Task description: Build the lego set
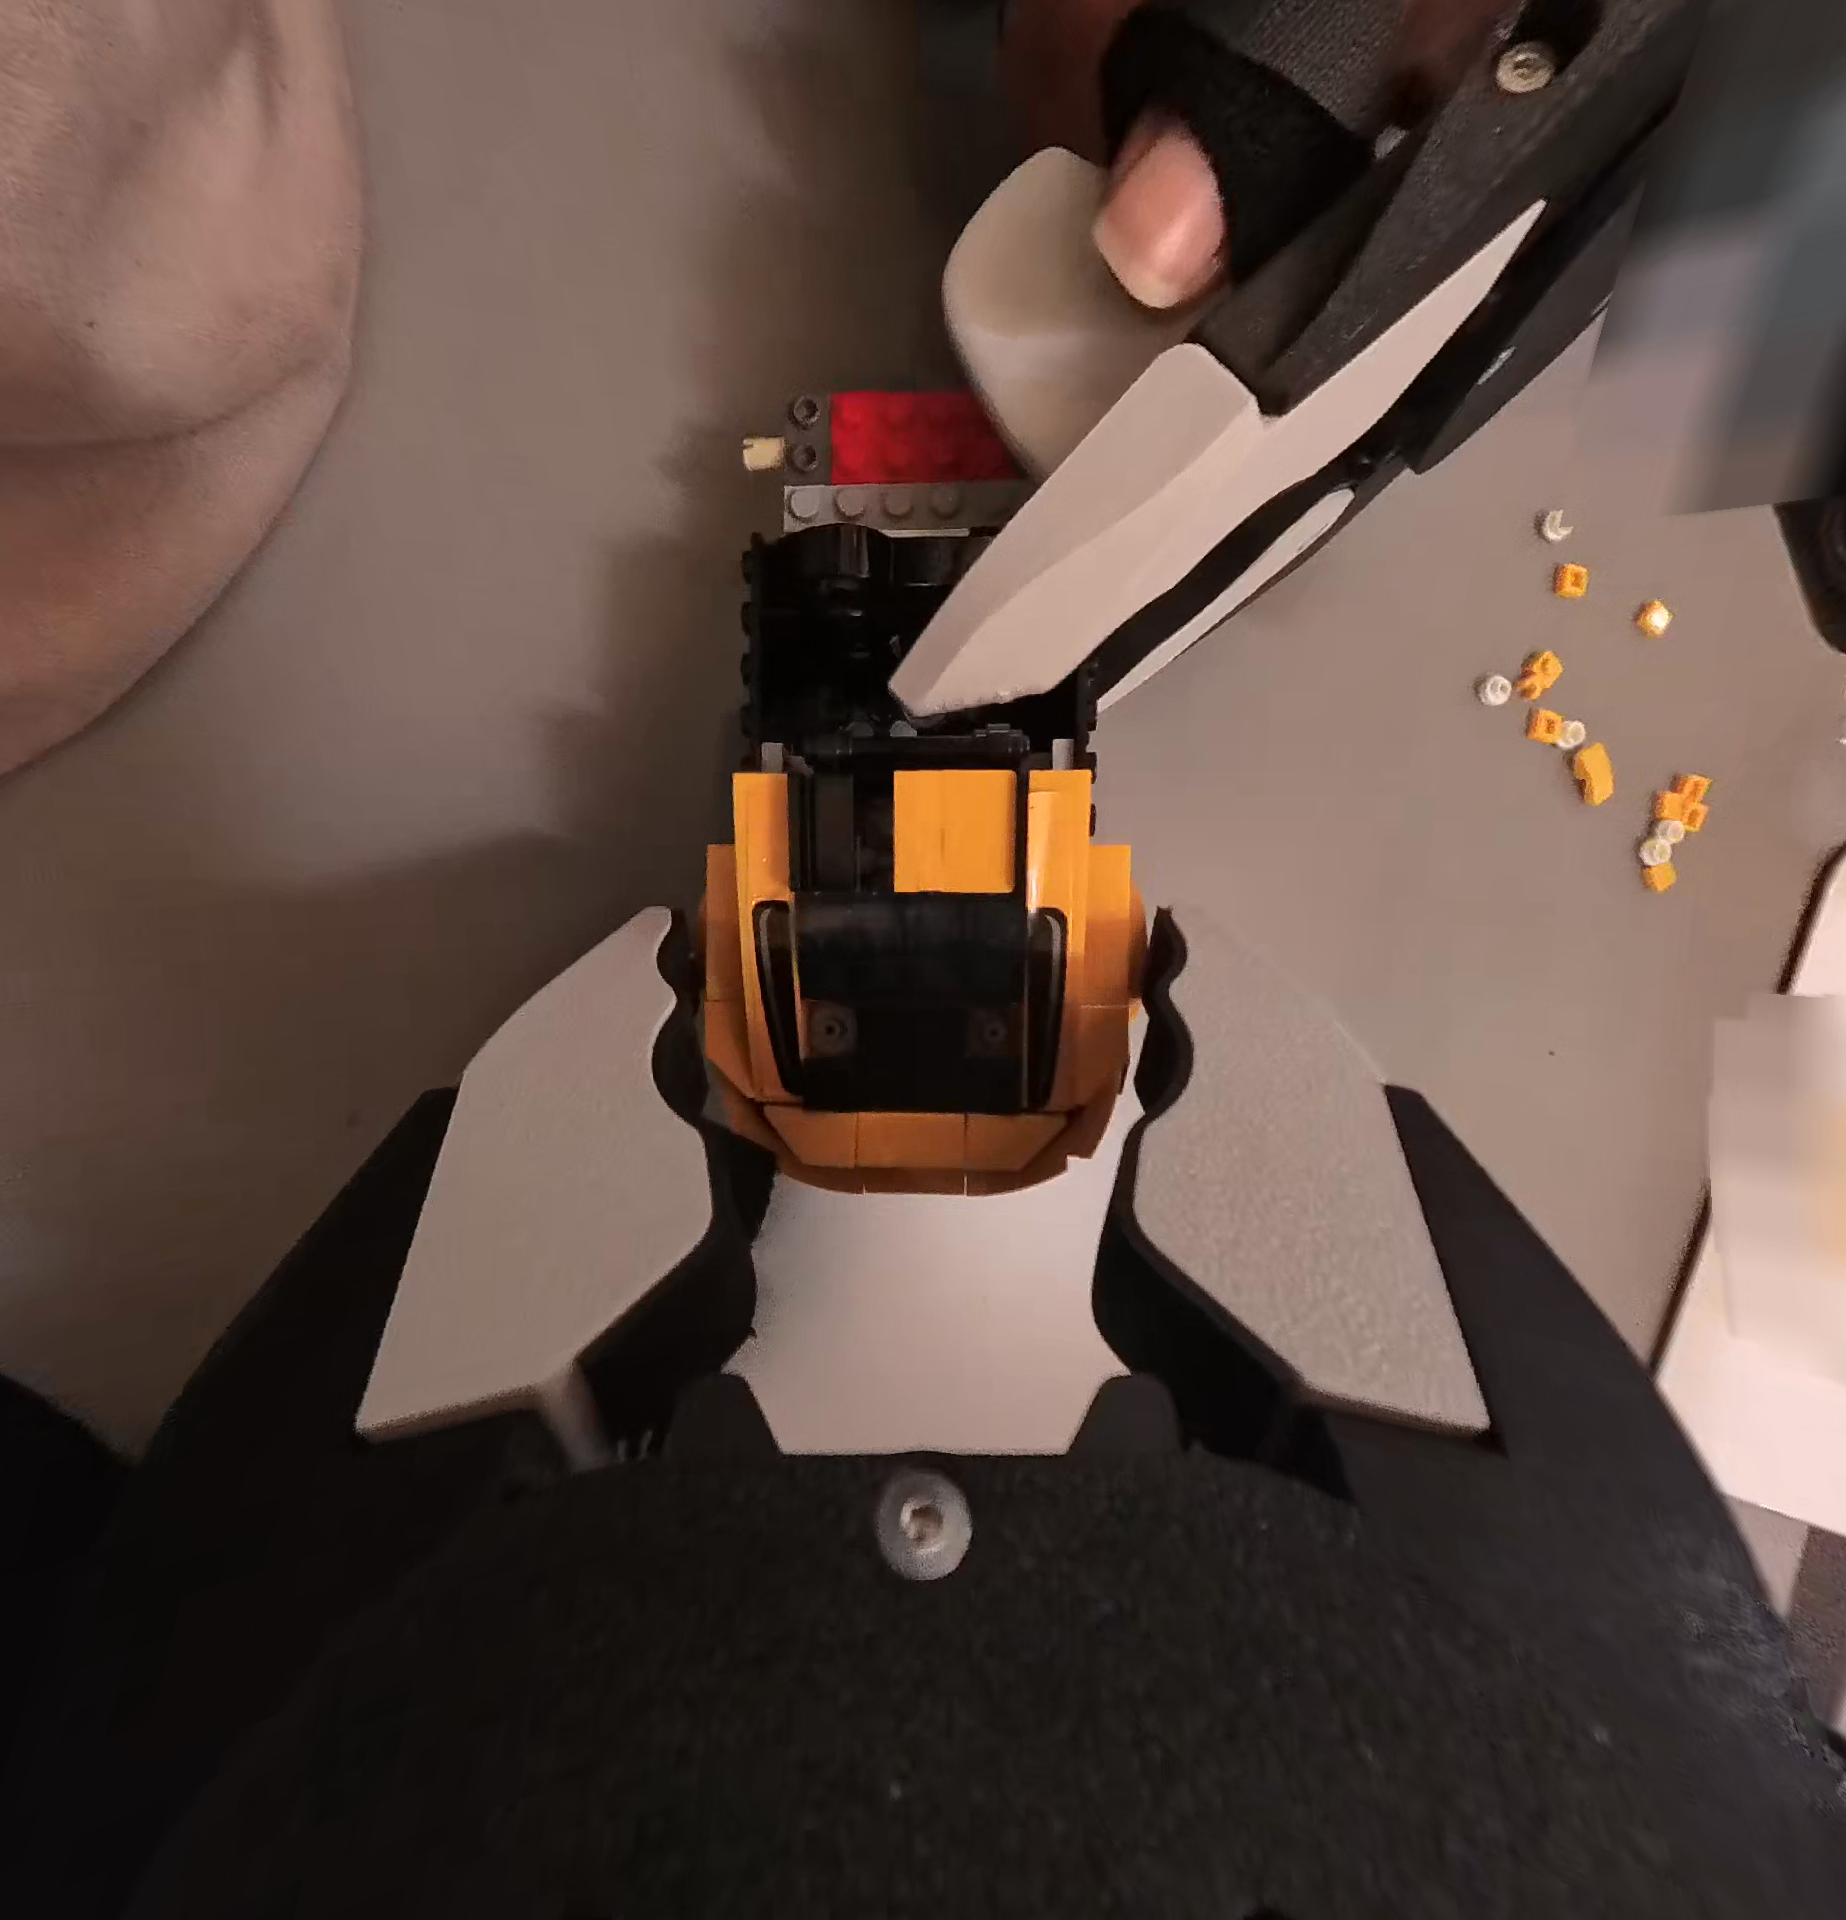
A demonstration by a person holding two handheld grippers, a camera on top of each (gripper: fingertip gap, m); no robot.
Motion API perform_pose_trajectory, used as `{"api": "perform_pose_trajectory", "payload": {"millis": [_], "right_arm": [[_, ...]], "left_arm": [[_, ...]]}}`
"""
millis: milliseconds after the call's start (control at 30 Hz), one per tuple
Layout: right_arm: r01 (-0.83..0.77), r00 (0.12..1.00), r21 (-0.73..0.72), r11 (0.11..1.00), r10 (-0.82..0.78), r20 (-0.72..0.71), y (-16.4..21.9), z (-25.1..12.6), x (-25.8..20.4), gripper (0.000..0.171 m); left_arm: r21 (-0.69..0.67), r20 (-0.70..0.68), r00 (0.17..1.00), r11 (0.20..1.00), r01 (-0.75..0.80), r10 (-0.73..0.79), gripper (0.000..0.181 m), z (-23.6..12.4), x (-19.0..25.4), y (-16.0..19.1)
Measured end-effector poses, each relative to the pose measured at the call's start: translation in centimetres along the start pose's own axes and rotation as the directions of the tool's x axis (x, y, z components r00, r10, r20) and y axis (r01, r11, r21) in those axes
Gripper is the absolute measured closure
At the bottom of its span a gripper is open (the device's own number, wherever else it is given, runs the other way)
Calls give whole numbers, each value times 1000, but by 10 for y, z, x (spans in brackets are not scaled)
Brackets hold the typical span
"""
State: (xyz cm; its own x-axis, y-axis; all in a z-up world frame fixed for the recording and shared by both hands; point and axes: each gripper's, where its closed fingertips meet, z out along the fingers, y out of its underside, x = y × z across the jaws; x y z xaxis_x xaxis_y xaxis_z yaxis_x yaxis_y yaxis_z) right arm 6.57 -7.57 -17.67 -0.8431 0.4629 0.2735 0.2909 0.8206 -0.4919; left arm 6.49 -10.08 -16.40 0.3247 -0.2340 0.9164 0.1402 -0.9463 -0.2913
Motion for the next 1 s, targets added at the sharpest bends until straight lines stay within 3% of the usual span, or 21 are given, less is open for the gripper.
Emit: {"api": "perform_pose_trajectory", "payload": {"millis": [200,367,567,633,767,1000], "right_arm": [[-41,996,-19,999,39,-76,8,11,6,89],[-138,984,29,990,141,-108,10,5,17,89],[-306,950,73,949,310,-45,29,16,22,89],[-341,939,94,935,344,-17,30,19,23,89],[-357,934,81,931,357,13,32,21,26,89],[-375,927,90,923,374,31,31,23,28,89]], "left_arm": [[61,39,998,997,-53,50,148,-4,-8,-10],[142,156,971,968,-206,184,150,-20,-13,-30],[242,311,902,893,-379,298,142,-46,-22,-50],[198,409,838,861,-469,362,138,-50,-26,-52],[-21,627,600,781,-625,497,132,-58,-46,-52],[-180,643,472,718,-673,604,113,-44,-53,-43]]}}
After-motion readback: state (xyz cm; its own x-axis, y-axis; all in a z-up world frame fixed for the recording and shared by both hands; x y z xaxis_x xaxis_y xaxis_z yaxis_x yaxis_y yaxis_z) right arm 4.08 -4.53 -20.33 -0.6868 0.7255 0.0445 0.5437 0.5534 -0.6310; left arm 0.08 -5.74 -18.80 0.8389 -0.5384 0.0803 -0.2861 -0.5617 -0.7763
